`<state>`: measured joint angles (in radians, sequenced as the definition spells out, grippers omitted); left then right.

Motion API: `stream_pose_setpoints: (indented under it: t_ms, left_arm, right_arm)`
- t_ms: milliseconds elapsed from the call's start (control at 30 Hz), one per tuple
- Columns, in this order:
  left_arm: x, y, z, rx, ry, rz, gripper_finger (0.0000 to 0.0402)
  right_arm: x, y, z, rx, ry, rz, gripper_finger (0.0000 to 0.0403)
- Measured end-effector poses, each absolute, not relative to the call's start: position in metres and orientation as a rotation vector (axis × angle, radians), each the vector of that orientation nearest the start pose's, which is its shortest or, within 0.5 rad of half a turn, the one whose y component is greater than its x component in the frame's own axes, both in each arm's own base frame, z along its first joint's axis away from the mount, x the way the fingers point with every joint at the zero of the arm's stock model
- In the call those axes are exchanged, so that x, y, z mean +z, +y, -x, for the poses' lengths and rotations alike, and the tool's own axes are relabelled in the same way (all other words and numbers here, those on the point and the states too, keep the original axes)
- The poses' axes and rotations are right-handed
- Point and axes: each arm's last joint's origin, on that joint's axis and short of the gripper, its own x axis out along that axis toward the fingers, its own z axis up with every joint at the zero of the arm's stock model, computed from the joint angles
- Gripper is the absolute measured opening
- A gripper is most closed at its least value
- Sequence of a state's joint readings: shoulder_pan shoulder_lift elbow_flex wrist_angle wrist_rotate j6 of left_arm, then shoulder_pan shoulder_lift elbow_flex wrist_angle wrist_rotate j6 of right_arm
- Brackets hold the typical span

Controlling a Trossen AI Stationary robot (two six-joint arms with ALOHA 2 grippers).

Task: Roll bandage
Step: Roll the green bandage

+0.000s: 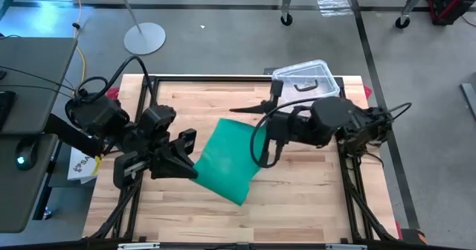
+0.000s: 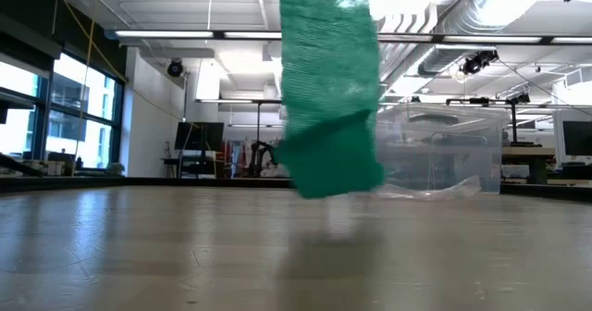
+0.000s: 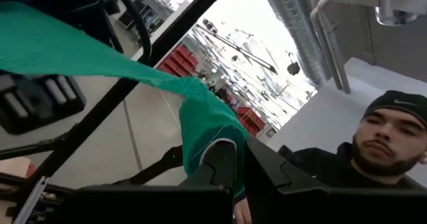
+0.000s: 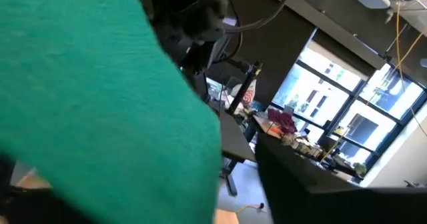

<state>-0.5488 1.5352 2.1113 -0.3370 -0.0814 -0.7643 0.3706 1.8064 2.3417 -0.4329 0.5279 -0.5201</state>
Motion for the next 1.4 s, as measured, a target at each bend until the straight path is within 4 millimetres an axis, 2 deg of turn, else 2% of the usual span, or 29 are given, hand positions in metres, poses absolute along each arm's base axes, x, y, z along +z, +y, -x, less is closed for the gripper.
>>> stream_pose_setpoints:
  t_ms: [200,333,433,600,933,1033,1167,1400]
  left_arm:
    - [0.575,-0.141,-0.236,-0.502,-0.055,0.824,0.0008]
    - [0.579,-0.135,-0.231,-0.457,-0.094,0.806,0.0008]
    - [0.581,-0.132,-0.227,-0.432,-0.116,0.797,0.0008]
    - [0.582,-0.13,-0.227,-0.414,-0.125,0.787,0.0008]
    - [0.582,-0.127,-0.228,-0.399,-0.132,0.783,0.0008]
    - [0.582,-0.127,-0.229,-0.395,-0.133,0.783,0.0008]
    - [0.582,-0.127,-0.229,-0.389,-0.134,0.784,0.0008]
    - [0.582,-0.127,-0.229,-0.386,-0.134,0.792,0.0008]
  right_arm:
    - [0.551,0.118,-0.321,-0.149,-0.039,0.482,0.0224]
    - [0.55,0.123,-0.304,-0.118,0.033,0.493,0.0254]
    - [0.548,0.131,-0.292,-0.144,0.09,0.53,0.0256]
    - [0.557,0.145,-0.279,-0.186,0.044,0.554,0.0256]
    - [0.577,0.153,-0.272,-0.277,-0.098,0.641,0.0256]
    - [0.577,0.156,-0.274,-0.207,-0.134,0.68,0.0256]
    - [0.572,0.156,-0.282,-0.208,-0.121,0.695,0.0249]
    - [0.569,0.16,-0.287,-0.113,-0.163,0.696,0.0202]
